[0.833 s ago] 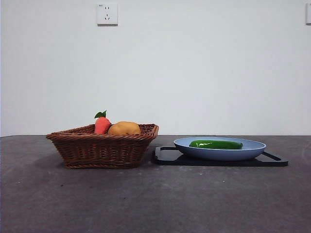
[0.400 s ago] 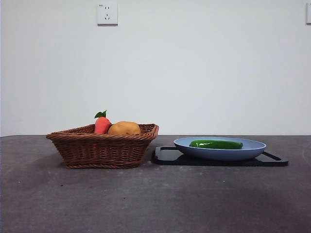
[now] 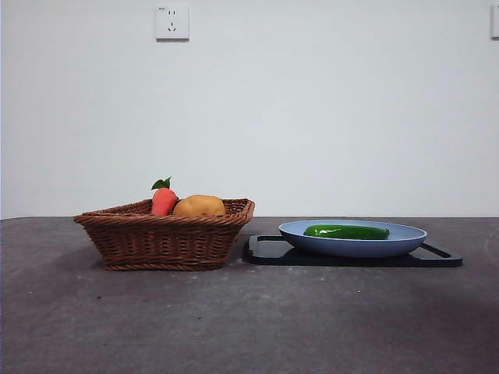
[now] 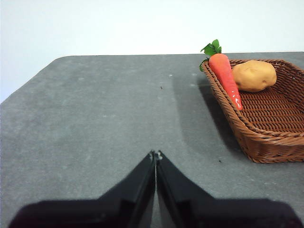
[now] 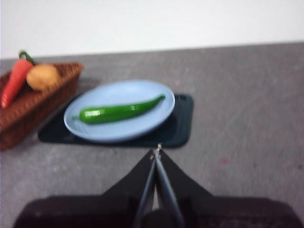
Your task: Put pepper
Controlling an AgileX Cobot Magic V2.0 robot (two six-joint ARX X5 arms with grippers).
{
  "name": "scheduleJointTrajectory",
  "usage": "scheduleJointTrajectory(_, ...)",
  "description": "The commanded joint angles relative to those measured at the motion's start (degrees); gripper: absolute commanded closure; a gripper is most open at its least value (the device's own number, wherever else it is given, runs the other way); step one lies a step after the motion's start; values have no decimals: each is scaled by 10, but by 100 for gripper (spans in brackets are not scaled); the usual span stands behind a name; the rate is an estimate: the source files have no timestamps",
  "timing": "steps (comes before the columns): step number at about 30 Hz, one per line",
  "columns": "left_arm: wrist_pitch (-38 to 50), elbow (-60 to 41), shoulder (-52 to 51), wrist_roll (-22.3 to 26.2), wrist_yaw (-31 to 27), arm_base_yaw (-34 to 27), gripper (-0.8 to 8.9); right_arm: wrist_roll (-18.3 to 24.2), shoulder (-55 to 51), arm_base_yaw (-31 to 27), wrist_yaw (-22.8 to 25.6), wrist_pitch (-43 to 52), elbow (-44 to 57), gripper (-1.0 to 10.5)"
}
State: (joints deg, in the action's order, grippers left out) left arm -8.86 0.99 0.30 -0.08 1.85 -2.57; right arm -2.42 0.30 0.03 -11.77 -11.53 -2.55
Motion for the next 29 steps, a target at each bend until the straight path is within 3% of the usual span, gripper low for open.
scheduleJointTrajectory(1,7,-6,-2,-3,-1,-1,806,-5,-3,1,1,8,8,936)
scheduleJointTrajectory(29,7,-6,-2,-3,-1,-1,805,-7,2,1,2,8,16,936)
